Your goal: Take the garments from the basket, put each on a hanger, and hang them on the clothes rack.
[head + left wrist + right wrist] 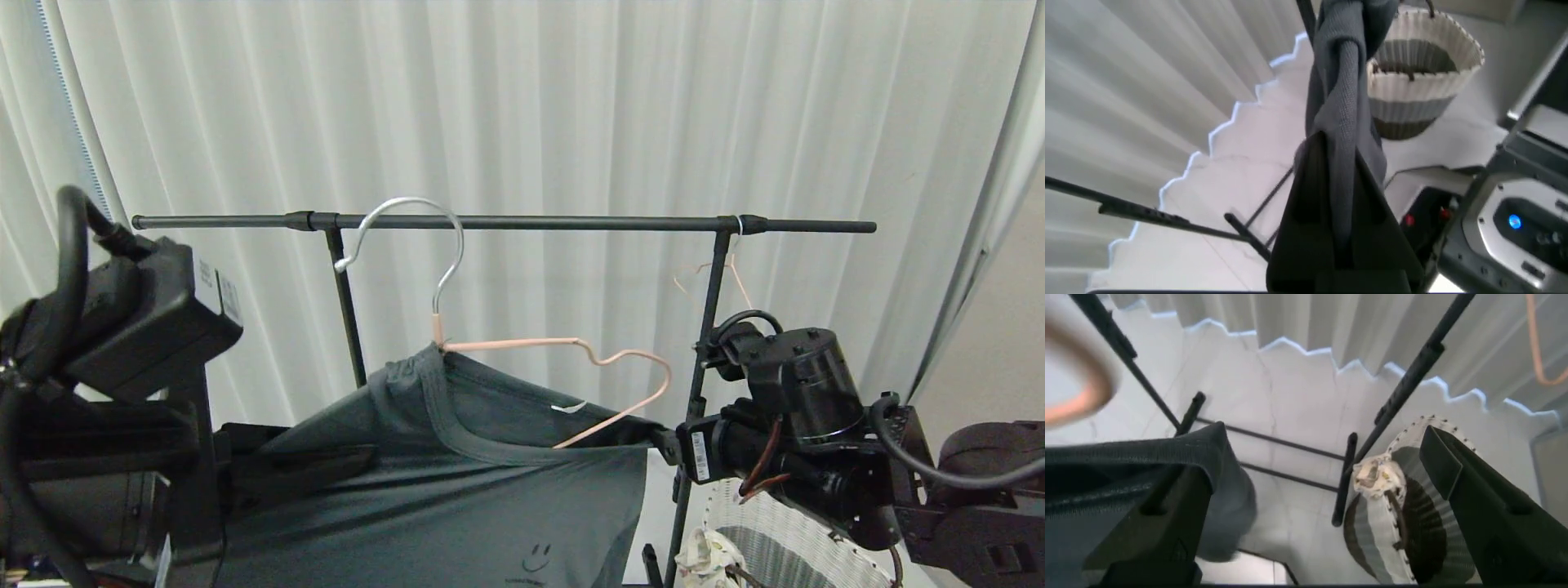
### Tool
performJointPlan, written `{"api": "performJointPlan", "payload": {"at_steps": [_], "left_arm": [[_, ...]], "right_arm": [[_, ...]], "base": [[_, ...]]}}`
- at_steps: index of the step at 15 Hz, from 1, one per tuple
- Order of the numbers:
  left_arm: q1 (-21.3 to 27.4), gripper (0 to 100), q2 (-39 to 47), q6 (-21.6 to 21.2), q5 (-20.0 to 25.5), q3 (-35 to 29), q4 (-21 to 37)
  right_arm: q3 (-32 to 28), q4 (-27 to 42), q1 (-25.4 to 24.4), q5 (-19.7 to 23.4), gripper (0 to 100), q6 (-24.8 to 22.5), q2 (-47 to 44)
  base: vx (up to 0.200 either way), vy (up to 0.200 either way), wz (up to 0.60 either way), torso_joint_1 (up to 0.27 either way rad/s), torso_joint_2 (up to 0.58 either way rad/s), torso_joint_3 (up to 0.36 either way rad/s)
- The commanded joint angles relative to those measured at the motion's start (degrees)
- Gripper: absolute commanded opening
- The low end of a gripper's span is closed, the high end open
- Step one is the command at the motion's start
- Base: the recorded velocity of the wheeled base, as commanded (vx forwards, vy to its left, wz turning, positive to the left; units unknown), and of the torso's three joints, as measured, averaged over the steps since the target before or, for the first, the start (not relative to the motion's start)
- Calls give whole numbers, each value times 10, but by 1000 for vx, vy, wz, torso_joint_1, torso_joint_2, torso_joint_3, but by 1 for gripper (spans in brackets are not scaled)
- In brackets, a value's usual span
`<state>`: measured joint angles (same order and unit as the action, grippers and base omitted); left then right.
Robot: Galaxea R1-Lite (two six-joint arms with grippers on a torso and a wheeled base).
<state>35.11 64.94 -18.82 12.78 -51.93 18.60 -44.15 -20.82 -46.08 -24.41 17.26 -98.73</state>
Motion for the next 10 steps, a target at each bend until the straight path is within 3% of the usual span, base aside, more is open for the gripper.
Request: {"api": "performJointPlan", "payload": {"at_steps": [1, 3, 10], "left_arm": [[9, 0, -14, -2, -1, 29, 1], [9, 0, -9, -2, -2, 39, 0], [8, 0, -21, -3, -6, 63, 0]], "right_arm": [[0, 10, 8, 1, 100, -4, 35], [0, 39, 13, 1, 100, -7, 56], [6, 44, 35, 7, 100, -21, 78]], "base": [[0, 0, 0, 0, 0, 0], [0, 0, 0, 0, 0, 0], [0, 0, 0, 0, 0, 0]]}}
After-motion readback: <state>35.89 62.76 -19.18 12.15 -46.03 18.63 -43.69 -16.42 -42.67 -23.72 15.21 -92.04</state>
